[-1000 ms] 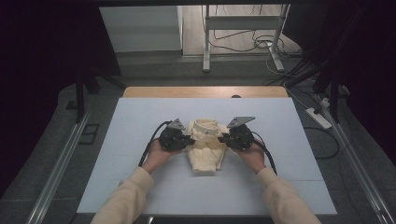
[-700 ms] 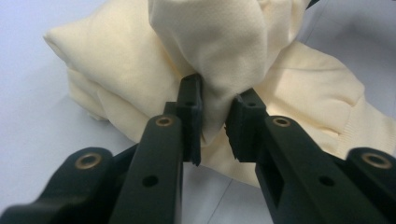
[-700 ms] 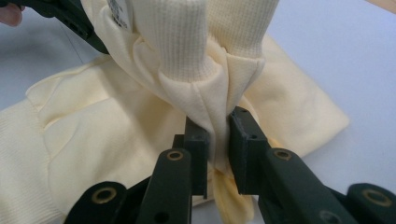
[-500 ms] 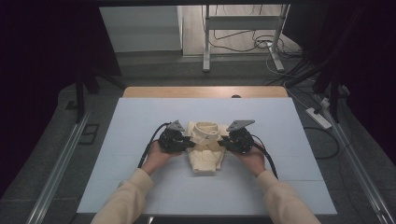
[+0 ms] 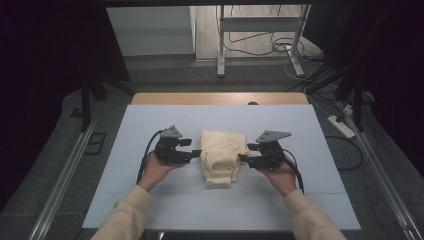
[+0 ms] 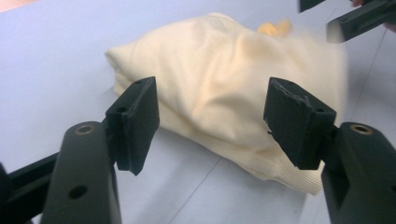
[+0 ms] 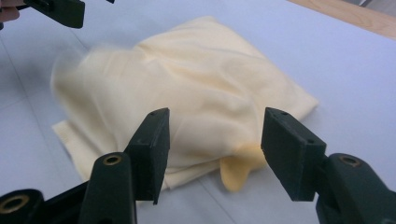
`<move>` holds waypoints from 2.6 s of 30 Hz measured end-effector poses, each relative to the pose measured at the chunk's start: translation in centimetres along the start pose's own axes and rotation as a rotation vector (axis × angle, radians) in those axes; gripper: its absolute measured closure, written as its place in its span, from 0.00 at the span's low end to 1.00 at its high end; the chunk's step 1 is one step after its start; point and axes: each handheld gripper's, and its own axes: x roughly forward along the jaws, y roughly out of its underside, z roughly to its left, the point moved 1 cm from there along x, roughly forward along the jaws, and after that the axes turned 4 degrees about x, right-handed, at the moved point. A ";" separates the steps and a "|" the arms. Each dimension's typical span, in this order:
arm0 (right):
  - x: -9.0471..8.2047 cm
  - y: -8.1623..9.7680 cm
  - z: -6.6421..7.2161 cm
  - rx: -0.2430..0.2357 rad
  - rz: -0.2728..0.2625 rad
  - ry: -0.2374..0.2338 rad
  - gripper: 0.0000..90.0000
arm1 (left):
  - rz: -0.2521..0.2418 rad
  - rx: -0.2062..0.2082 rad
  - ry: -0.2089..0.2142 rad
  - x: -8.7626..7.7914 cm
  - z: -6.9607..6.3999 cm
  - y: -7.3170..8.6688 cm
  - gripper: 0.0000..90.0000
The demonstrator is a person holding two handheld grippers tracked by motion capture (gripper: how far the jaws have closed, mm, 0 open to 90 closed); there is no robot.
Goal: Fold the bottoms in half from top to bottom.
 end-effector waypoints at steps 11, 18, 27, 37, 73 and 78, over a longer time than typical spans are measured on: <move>0.1 -1.8 1.1 0.003 0.033 -0.087 0.82 | 0.047 0.044 -0.001 1.3 -0.7 -0.1 0.38; 2.1 -3.0 4.3 -0.131 0.083 -0.127 0.98 | 0.059 0.030 -0.001 1.4 -0.4 0.3 0.37; 4.2 -0.4 5.6 -0.140 0.200 -0.160 0.99 | 0.054 0.006 -0.004 1.0 -0.1 0.7 0.36; 5.3 1.6 6.3 -0.178 0.261 -0.161 0.99 | 0.055 0.004 -0.004 1.0 0.0 0.8 0.36; 1.5 1.6 4.3 -0.108 0.091 -0.146 0.99 | 0.047 0.000 -0.018 -0.7 -0.7 2.1 0.34; 0.5 2.3 3.6 -0.084 0.088 -0.128 0.88 | 0.040 -0.013 -0.019 -1.8 -1.2 3.1 0.34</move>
